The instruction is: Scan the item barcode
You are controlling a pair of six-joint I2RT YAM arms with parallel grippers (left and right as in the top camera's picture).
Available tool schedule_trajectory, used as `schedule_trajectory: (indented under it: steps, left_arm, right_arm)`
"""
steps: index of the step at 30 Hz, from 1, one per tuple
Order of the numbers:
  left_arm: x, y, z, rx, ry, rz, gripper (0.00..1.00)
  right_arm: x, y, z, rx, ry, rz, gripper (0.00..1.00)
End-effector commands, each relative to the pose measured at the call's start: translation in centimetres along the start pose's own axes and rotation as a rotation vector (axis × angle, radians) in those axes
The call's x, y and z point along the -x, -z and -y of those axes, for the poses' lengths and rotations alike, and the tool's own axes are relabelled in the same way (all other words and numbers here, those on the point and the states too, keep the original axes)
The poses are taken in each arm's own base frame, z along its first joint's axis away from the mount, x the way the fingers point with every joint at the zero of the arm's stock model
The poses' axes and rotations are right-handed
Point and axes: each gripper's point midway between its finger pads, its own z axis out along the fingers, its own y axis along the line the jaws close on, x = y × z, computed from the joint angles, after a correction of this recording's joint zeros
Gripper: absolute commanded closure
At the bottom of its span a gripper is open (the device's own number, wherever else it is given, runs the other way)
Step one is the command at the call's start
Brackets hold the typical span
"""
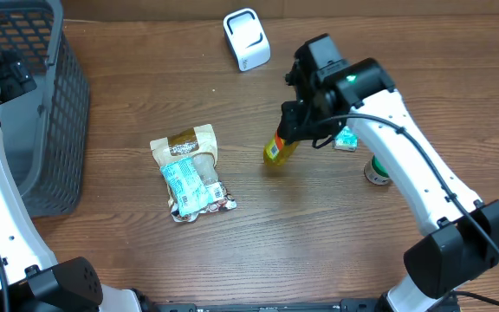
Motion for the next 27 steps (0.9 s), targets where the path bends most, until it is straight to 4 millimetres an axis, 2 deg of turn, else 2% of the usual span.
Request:
schedule_trajectory:
  steps: [1, 12, 27]
  left_arm:
    - [0.4, 0.4, 0.2, -0.01, -0.017, 0.014, 0.01]
    - [0.4, 0.4, 0.2, -0.01, -0.018, 0.014, 0.0]
    - [0.4, 0.4, 0.2, -0.01, -0.017, 0.014, 0.0]
  right_arm:
    - [0.6, 0.2, 0.7, -0.089, -0.034, 0.051, 0.73]
    - [0.5, -0.9, 1.3, -0.118, -0.058, 0.054, 0.73]
    - [-0.6, -5.4, 2.6, -0.121, -0.081, 0.046, 0.73]
